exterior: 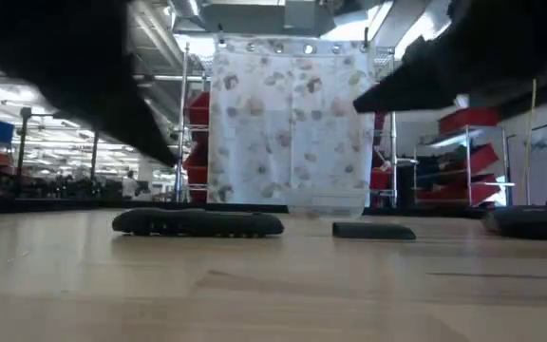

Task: Insert battery
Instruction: Close the remote control cover

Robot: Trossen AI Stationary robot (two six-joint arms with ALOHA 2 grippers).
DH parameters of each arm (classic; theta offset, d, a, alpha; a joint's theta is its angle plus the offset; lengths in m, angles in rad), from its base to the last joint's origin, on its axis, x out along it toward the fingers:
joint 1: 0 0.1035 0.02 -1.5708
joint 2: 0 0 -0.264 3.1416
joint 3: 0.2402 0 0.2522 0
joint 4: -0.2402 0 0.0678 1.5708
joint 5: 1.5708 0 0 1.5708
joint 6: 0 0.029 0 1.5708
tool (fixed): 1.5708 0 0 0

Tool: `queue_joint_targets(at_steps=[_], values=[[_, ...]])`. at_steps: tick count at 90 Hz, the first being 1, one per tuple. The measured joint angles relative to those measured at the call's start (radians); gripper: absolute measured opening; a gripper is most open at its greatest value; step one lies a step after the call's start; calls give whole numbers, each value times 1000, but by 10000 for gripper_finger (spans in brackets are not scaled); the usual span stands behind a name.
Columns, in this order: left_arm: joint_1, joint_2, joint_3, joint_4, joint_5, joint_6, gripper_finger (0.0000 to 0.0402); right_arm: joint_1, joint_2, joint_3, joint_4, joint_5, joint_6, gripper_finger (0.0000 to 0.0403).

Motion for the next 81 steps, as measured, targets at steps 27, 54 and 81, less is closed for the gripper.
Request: queue_joint_targets(at_steps=[27, 54, 81], values=[[163, 80, -2, 166, 80, 236, 129, 0, -105, 1, -157, -38, 39, 184], [237, 108, -3, 137, 172, 382, 129, 6, -75, 0, -313, -20, 170, 184], [257, 108, -3, 114, 189, 580, 129, 49, 25, 0, -318, 9, 223, 184]])
